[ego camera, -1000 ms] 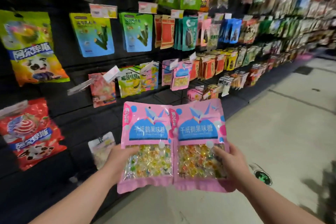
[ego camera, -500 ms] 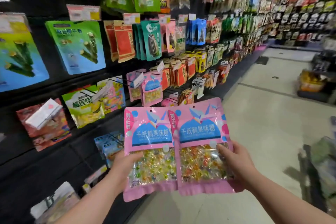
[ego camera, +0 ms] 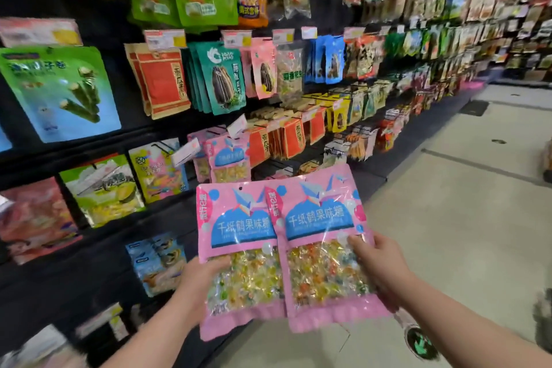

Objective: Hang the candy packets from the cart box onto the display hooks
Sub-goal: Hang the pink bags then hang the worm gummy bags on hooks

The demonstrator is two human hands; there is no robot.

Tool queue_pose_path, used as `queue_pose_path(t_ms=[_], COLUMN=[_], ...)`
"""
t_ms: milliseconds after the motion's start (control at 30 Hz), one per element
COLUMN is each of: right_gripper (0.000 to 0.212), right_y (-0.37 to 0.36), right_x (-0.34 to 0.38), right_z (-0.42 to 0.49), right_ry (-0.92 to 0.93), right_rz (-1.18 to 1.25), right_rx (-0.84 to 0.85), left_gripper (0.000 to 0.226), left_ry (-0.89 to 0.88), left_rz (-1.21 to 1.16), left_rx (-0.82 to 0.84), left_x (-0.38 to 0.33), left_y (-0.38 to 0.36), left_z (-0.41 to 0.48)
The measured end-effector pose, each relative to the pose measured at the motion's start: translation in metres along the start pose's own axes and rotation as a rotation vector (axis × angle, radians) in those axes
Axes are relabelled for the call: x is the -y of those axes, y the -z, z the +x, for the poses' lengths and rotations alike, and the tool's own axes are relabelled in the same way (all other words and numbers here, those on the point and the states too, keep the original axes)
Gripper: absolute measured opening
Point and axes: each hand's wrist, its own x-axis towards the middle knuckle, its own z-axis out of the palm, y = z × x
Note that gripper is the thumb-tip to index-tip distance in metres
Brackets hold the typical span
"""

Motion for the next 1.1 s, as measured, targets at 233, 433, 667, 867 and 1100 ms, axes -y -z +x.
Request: queue_pose_path(t_ms=[233, 433, 667, 867, 1100], right_gripper=[0.011, 0.018, 0.027, 0.034, 0.028], right_y=[0.05, 0.032, -0.002, -0.023, -0.067], right_x=[0.008, 0.004, 0.015, 0.039, 0.06], right_z=[0.071, 0.107, 0.157, 0.219, 0.283], right_ry=[0.049, 0.042, 0.082, 0.105, 0.121], right_rz=[-0.024, -0.013, -0.084, -0.159, -0.162], right_rx=[0.163, 0.261, 0.342, 0.37, 0.407], left_gripper=[0.024, 0.023, 0.027, 0.023, 0.023], left_ry=[-0.004, 0.035, 0.06, 0.068, 0.059], left_rz=[-0.057, -0.067, -0.09, -0.1, -0.044], left_rx=[-0.134, -0.268, -0.348, -0.384, -0.397], left_x=[0.004, 0.007, 0.011, 0.003, -0.014], left_y=[-0.065, -0.063, -0.05, -0.052, -0.047], left_z=[0.004, 0.012, 0.056, 0.12, 0.173])
